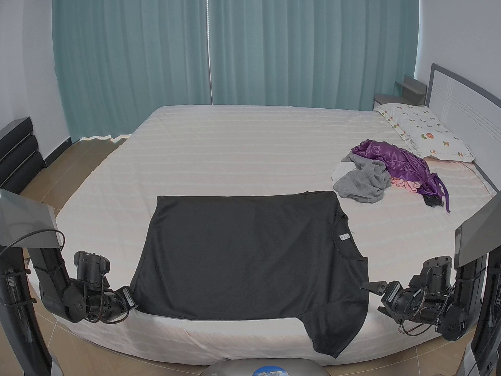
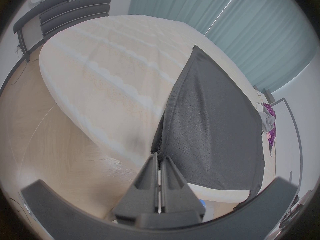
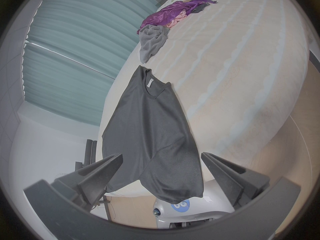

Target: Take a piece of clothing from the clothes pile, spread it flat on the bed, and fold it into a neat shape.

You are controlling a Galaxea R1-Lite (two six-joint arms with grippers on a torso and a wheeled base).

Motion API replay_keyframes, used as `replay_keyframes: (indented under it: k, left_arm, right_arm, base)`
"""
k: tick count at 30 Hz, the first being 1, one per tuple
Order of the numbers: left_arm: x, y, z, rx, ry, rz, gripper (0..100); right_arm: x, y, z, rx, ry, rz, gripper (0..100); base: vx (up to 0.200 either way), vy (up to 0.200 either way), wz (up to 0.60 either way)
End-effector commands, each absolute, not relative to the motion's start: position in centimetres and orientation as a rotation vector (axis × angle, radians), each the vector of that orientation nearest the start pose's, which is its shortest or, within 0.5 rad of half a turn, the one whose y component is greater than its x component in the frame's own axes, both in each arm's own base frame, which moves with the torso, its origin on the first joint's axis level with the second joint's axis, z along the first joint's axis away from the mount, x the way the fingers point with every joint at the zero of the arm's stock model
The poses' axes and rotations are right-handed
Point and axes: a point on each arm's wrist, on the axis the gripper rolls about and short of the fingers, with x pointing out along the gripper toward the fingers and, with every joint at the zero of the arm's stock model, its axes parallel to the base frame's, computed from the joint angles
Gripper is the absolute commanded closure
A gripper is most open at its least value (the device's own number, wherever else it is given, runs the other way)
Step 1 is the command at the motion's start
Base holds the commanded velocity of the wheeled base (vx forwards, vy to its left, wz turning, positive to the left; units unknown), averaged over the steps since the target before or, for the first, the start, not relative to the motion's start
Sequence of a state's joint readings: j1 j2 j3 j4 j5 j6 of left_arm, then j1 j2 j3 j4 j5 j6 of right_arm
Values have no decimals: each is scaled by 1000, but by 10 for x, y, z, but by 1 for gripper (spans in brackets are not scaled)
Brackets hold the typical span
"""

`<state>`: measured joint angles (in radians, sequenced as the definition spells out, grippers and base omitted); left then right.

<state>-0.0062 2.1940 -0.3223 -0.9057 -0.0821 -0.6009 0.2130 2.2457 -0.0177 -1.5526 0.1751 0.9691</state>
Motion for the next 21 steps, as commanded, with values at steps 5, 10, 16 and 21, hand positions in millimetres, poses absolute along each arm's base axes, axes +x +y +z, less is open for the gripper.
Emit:
replay_keyframes:
  k: [5, 10, 16, 21]
  left_arm:
    - [254, 2, -28, -628, 961, 189, 100]
    - [254, 2, -28, -629, 961, 189, 100]
    - [253, 2, -28, -629, 964, 190, 100]
    - [252, 2, -28, -630, 966, 189, 100]
  right_arm:
    - [227, 57, -34, 869, 827, 16, 0]
    - [232, 61, -41, 833, 823, 9, 0]
    - [236, 62, -42, 784, 797, 10, 0]
    - [243, 62, -46, 756, 787, 24, 0]
  base:
    - [0, 0, 0]
    - [0, 0, 0]
    - [0, 0, 0]
    - [0, 0, 0]
